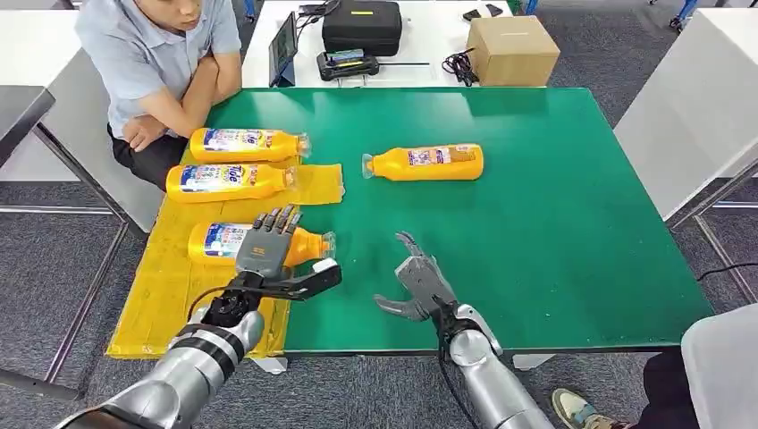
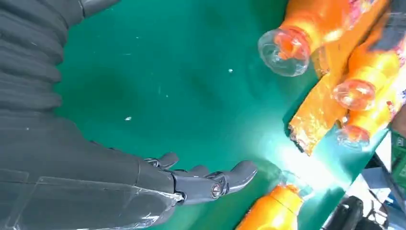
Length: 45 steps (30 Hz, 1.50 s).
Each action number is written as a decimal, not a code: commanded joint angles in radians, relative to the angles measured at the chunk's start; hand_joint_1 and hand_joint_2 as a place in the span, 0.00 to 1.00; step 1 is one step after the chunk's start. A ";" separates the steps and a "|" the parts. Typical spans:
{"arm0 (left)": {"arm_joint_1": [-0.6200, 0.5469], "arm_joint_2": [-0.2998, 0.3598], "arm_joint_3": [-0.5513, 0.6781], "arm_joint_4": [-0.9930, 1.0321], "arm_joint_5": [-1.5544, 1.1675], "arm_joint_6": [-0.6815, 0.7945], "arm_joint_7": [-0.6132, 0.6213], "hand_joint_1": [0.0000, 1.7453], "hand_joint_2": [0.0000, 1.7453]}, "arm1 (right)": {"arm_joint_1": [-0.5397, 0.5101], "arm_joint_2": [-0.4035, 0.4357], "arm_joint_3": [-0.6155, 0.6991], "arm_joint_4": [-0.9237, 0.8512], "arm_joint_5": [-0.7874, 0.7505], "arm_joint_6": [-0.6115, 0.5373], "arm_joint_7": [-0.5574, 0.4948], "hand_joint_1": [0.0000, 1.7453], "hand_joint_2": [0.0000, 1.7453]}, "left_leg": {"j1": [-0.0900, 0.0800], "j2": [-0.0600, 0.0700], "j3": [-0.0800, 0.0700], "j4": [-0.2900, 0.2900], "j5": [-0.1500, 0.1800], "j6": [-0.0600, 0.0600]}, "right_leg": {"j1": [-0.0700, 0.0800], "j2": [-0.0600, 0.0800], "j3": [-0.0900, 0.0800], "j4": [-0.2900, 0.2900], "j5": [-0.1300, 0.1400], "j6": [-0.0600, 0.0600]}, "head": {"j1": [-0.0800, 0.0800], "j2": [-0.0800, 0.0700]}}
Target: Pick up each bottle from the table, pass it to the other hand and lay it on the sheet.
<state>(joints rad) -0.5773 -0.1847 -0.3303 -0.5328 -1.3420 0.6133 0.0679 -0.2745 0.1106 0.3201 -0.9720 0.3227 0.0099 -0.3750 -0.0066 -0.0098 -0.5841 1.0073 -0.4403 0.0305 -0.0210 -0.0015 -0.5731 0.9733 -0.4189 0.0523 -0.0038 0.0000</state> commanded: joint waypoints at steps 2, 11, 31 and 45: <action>0.116 0.015 -0.105 -0.227 -0.037 0.003 0.025 0.00 1.00 | 0.031 -0.009 -0.035 -0.017 0.019 -0.049 0.003 0.00 1.00 | 0.001 0.002 0.002 0.000 -0.002 -0.002 | 0.002 0.001 0.002 -0.001 -0.001 -0.003 | 0.000 0.000; 0.224 0.033 -0.172 -0.434 -0.073 -0.069 0.044 0.00 1.00 | 0.117 -0.019 -0.073 -0.101 0.046 -0.068 0.022 0.00 1.00 | 0.002 0.000 0.002 0.001 -0.002 -0.002 | 0.002 -0.001 0.002 -0.001 -0.001 -0.002 | 0.000 0.000; 0.583 -0.011 -0.129 -0.831 0.607 0.023 -0.392 0.00 1.00 | 0.396 -0.042 -0.160 -0.639 0.199 -0.359 -0.030 0.00 1.00 | 0.001 0.001 -0.002 0.000 -0.003 -0.002 | 0.001 0.001 -0.003 -0.001 -0.001 -0.002 | 0.000 0.000; 0.704 -0.039 -0.032 -1.024 0.974 -0.001 -0.480 0.00 1.00 | 0.400 -0.189 -0.166 -0.518 0.811 -0.533 0.236 0.00 1.00 | 0.001 0.003 0.000 -0.001 -0.003 -0.001 | 0.001 0.002 0.000 -0.002 0.000 -0.002 | -0.001 0.000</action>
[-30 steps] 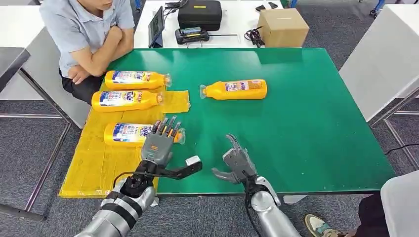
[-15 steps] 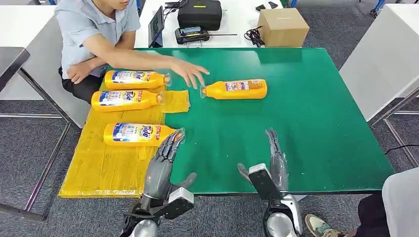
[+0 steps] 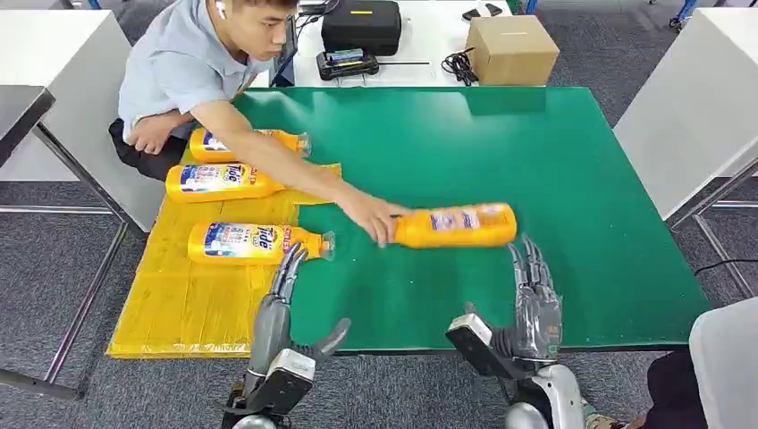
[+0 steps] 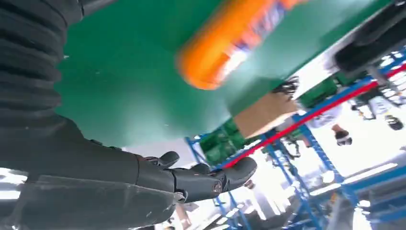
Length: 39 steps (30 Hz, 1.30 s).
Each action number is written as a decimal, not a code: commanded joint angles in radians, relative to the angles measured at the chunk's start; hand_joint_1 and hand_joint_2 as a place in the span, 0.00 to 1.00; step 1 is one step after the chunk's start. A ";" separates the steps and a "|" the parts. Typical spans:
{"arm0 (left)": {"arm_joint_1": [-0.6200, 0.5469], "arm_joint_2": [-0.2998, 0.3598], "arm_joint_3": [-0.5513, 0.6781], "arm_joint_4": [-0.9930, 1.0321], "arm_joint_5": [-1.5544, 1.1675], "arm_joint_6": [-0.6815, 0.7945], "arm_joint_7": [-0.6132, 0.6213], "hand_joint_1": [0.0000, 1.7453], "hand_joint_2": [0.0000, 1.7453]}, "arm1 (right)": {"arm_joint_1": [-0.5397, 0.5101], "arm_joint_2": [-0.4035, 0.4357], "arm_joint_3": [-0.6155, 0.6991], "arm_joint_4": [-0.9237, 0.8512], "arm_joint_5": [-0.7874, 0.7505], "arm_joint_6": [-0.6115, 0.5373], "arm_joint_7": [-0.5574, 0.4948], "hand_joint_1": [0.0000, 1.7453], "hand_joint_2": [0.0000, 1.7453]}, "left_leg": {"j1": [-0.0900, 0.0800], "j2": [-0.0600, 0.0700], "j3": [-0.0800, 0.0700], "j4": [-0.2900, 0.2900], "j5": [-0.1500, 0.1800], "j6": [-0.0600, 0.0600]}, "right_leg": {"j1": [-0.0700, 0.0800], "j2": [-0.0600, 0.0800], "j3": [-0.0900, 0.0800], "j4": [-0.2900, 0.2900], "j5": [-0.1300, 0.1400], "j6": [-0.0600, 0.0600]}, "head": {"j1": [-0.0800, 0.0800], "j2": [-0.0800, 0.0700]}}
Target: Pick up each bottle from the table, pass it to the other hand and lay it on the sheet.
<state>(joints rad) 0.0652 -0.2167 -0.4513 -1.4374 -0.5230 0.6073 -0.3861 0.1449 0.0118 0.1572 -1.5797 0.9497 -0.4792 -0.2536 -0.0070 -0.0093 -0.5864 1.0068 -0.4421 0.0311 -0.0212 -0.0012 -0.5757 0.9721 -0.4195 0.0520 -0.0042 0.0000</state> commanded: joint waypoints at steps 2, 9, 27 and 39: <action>0.082 -0.002 0.104 -0.155 0.199 -0.002 -0.026 0.00 1.00 | -0.017 -0.108 0.003 0.086 0.236 -0.035 0.162 0.00 1.00 | 0.002 0.002 0.003 0.000 -0.002 -0.002 | 0.002 0.002 0.003 -0.001 -0.001 -0.002 | 0.000 0.000; 0.089 0.002 0.125 -0.161 0.347 -0.071 -0.024 0.00 1.00 | -0.069 -0.145 0.045 0.146 0.313 -0.035 0.199 0.00 1.00 | 0.001 0.003 0.002 -0.001 -0.001 -0.001 | 0.001 0.002 0.002 -0.001 0.000 -0.001 | 0.000 0.000; 0.025 0.016 0.051 -0.091 0.337 -0.069 -0.002 0.00 1.00 | -0.304 -0.194 0.160 0.398 0.146 0.244 0.226 0.00 1.00 | 0.001 0.004 0.003 -0.001 0.000 -0.001 | 0.001 0.004 0.002 -0.001 0.001 -0.002 | 0.000 0.000; 0.008 0.013 0.032 -0.073 0.334 -0.072 0.010 0.00 1.00 | -0.396 -0.171 0.249 0.485 0.177 0.239 0.250 0.00 1.00 | 0.001 0.003 0.004 -0.001 0.000 -0.001 | 0.001 0.003 0.003 -0.001 0.001 -0.001 | 0.000 0.000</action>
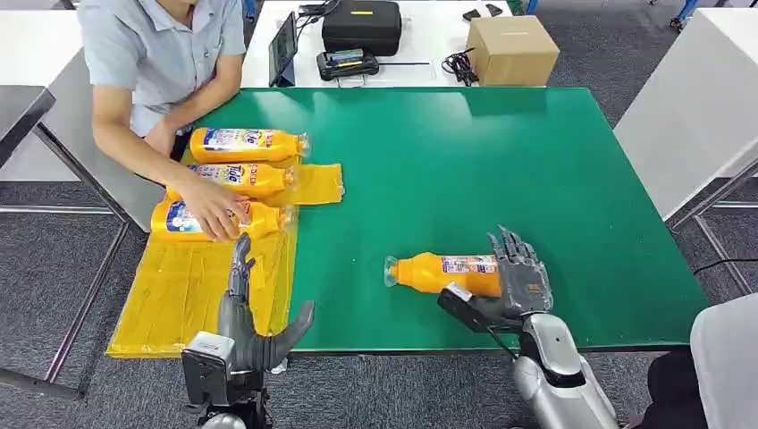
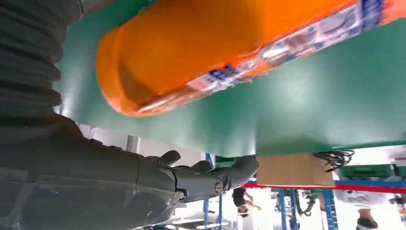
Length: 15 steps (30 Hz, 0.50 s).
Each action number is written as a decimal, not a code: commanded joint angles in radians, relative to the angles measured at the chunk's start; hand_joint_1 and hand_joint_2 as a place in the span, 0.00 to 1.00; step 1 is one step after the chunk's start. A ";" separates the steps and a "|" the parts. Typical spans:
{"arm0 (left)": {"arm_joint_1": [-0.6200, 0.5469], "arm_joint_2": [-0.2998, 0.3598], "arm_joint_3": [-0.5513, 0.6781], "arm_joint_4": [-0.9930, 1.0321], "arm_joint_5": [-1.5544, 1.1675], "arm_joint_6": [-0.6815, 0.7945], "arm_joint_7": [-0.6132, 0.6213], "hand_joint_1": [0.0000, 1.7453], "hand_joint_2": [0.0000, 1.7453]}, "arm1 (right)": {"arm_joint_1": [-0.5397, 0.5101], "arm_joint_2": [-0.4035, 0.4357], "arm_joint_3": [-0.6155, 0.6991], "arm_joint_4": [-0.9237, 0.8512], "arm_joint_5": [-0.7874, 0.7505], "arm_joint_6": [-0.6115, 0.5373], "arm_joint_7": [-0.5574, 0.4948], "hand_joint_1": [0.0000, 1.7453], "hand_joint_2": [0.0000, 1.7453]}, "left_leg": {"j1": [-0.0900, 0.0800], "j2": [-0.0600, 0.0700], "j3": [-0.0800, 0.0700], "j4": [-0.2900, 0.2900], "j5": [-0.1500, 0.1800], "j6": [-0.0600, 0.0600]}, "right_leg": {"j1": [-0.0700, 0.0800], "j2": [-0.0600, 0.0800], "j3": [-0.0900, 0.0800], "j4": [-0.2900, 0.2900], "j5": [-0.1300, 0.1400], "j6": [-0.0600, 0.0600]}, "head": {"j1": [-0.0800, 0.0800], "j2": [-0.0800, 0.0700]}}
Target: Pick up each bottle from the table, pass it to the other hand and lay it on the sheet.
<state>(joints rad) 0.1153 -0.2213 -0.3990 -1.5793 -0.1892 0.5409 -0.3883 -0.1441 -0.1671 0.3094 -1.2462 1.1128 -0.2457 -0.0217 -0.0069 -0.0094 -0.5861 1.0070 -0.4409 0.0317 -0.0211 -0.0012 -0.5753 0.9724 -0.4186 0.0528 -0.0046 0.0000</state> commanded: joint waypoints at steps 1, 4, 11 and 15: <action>-0.042 0.018 -0.020 0.069 0.001 -0.006 0.012 0.00 1.00 | -0.107 0.008 0.097 0.151 0.013 0.005 0.018 0.00 1.00 | 0.001 0.002 0.002 -0.001 -0.001 -0.001 | 0.001 0.002 0.002 -0.001 0.000 -0.002 | 0.000 0.000; -0.043 0.018 -0.021 0.072 -0.001 -0.004 0.013 0.00 1.00 | -0.119 0.004 0.105 0.169 -0.001 0.026 0.015 0.00 1.00 | 0.001 0.002 0.002 -0.001 0.000 -0.001 | 0.001 0.001 0.002 -0.001 0.000 -0.002 | 0.000 0.000; -0.058 0.025 -0.053 0.116 -0.038 -0.019 0.036 0.00 1.00 | -0.141 -0.032 0.148 0.249 -0.079 0.130 0.021 0.00 1.00 | 0.001 0.001 0.004 -0.001 -0.001 -0.002 | 0.002 0.001 0.004 -0.002 0.000 -0.002 | 0.000 0.000; -0.058 0.026 -0.060 0.122 -0.036 -0.026 0.042 0.00 1.00 | -0.145 -0.053 0.155 0.274 -0.078 0.154 0.043 0.00 1.00 | 0.001 0.000 0.003 -0.001 -0.001 -0.001 | 0.001 0.000 0.003 -0.002 0.000 -0.002 | 0.000 0.000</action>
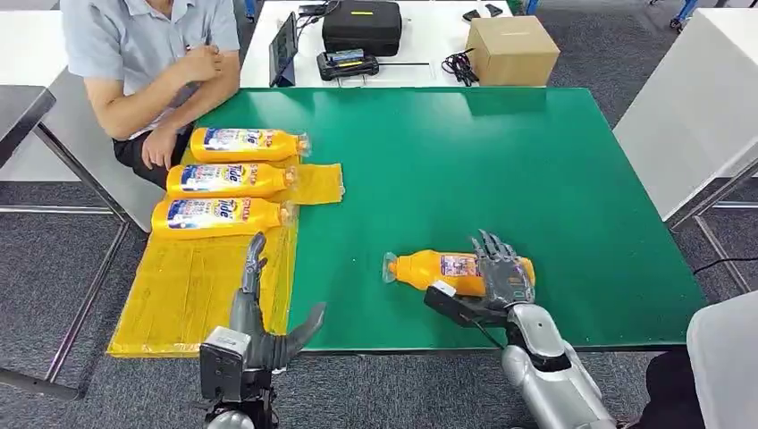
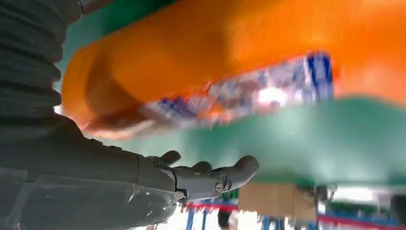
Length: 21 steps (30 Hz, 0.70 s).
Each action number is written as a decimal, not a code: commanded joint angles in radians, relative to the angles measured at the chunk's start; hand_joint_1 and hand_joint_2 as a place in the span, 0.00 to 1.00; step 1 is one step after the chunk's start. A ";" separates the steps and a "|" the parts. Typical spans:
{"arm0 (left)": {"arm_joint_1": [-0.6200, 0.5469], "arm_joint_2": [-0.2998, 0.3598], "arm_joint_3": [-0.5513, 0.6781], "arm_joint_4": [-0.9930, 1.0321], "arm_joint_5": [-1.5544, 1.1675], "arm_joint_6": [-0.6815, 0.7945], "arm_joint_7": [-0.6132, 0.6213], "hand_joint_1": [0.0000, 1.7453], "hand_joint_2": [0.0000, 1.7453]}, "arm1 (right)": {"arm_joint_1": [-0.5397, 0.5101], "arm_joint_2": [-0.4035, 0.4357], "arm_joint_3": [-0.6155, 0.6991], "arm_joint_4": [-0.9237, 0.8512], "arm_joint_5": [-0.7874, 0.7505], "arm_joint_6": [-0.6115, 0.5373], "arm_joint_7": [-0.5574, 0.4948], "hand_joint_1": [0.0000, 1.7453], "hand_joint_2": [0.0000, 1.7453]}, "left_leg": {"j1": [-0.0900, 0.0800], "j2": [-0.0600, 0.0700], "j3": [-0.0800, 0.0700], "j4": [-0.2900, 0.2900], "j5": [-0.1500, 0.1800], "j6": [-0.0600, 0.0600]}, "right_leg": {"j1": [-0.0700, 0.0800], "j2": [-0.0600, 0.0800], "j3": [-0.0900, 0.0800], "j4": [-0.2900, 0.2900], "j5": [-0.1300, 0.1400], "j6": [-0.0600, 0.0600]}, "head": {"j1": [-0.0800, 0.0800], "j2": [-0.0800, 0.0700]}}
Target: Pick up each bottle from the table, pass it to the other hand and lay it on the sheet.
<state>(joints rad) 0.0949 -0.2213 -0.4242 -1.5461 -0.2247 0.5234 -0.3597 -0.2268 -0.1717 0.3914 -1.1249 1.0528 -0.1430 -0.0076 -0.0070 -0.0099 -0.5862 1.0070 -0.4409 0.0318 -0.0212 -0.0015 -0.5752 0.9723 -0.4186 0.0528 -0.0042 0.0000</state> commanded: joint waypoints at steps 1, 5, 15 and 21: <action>-0.037 0.027 -0.035 0.088 -0.002 -0.007 0.015 0.00 1.00 | -0.065 -0.053 0.083 0.153 -0.017 0.065 0.037 0.00 1.00 | 0.001 0.001 0.003 -0.001 -0.001 -0.001 | 0.001 0.000 0.003 -0.001 0.000 -0.001 | 0.000 0.000; -0.034 0.032 -0.043 0.088 -0.012 -0.012 0.028 0.00 1.00 | -0.068 -0.070 0.103 0.147 -0.006 0.091 0.078 0.00 1.00 | 0.000 0.000 0.003 -0.001 0.000 -0.001 | 0.000 -0.001 0.003 -0.001 0.000 -0.001 | 0.000 0.000; -0.029 0.041 -0.053 0.086 -0.032 -0.017 0.057 0.00 1.00 | -0.070 -0.123 0.105 0.143 -0.009 0.161 0.128 0.00 1.00 | 0.001 -0.001 0.007 -0.001 0.000 -0.001 | 0.001 -0.001 0.007 -0.003 0.001 -0.001 | 0.000 0.000; -0.035 0.040 -0.059 0.097 -0.032 -0.021 0.058 0.00 1.00 | -0.066 -0.125 0.092 0.152 -0.044 0.183 0.109 0.00 1.00 | 0.001 -0.001 0.009 -0.001 0.000 -0.001 | 0.001 -0.002 0.010 -0.003 0.001 -0.001 | 0.000 0.000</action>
<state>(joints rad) 0.0888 -0.2129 -0.4562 -1.5099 -0.2590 0.5051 -0.3067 -0.2985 -0.2686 0.4570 -1.0712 1.0189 0.0130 0.1072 -0.0077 -0.0095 -0.5788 1.0072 -0.4408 0.0322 -0.0218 -0.0012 -0.5685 0.9713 -0.4176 0.0541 -0.0042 0.0000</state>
